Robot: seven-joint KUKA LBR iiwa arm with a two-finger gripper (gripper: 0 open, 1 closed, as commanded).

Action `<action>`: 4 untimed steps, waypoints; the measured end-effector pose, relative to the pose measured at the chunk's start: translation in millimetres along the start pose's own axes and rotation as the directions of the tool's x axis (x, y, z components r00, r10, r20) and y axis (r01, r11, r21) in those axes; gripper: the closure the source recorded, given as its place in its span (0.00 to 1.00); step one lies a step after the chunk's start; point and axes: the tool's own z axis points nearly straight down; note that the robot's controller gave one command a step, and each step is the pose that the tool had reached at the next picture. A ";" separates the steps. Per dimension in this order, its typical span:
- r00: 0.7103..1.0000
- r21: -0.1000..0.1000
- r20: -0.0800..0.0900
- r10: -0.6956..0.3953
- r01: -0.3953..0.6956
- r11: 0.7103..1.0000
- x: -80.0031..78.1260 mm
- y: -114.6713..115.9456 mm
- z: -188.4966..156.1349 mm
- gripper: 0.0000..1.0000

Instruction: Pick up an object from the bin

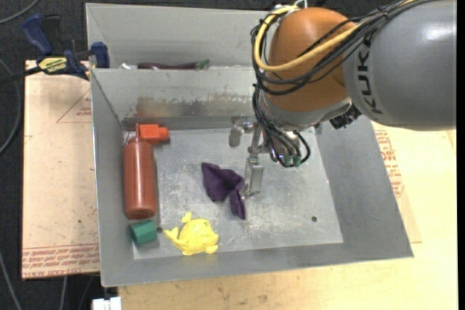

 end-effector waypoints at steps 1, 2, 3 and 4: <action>1.000 -0.001 0.007 0.002 -0.002 1.000 -1.4 -0.5 -4.6 0.00; 1.000 -0.002 0.006 0.027 -0.027 1.000 -7.3 -26.6 42.8 0.00; 0.998 -0.001 0.000 0.059 -0.059 0.998 -6.8 -39.6 81.9 0.00; 0.982 -0.004 0.005 0.191 -0.191 0.982 -7.1 -23.6 80.5 0.00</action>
Offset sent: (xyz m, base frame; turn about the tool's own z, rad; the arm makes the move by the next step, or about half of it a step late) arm 0.0068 -0.0326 -0.0527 0.0314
